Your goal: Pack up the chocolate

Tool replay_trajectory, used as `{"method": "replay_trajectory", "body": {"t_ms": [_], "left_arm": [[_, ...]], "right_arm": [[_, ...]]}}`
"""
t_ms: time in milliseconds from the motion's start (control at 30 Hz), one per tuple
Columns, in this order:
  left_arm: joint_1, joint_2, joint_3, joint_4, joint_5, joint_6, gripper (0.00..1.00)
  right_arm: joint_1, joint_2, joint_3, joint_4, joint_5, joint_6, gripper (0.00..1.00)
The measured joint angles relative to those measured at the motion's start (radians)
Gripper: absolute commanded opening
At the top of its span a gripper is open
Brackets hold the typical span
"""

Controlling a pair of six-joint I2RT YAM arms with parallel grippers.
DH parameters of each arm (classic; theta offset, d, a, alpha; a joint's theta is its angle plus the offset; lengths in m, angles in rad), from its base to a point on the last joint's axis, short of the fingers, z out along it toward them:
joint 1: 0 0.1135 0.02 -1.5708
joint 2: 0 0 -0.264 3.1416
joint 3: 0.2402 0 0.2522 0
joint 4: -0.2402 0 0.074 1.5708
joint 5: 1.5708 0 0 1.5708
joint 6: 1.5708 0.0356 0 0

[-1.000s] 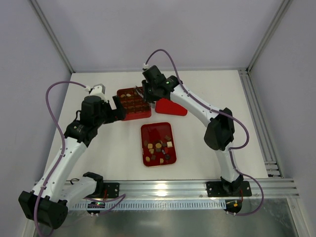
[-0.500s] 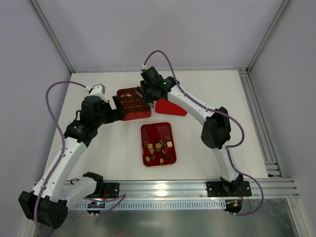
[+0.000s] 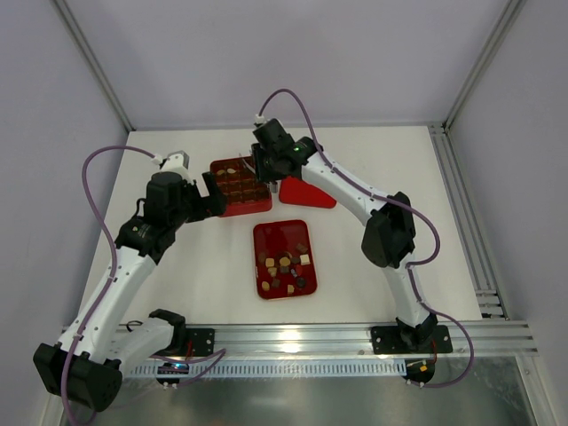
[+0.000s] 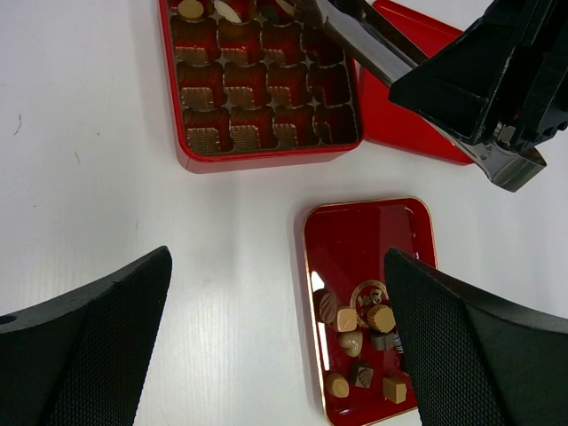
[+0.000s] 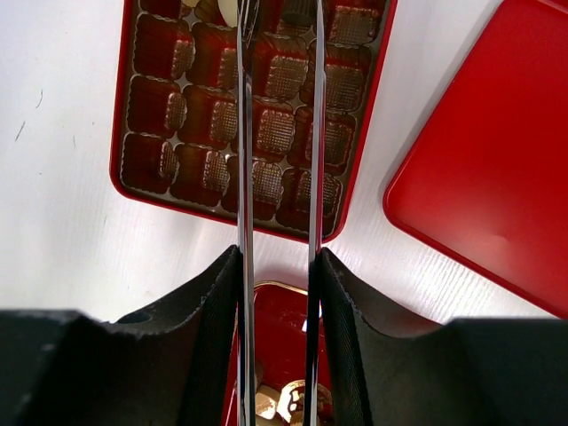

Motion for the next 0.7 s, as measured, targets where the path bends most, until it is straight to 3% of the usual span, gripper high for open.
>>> {"method": "replay_trajectory", "body": {"t_ms": [233,700], "left_arm": [[0.0,0.0,0.0,0.0,0.0,0.0,1.0],[0.006,0.0,0.0,0.002,0.001,0.0,1.0]], "right_arm": [[0.0,-0.092,-0.068,-0.006,0.017,0.0,0.41],[0.025,-0.657,-0.603,0.014,0.021,0.022,0.41]]}}
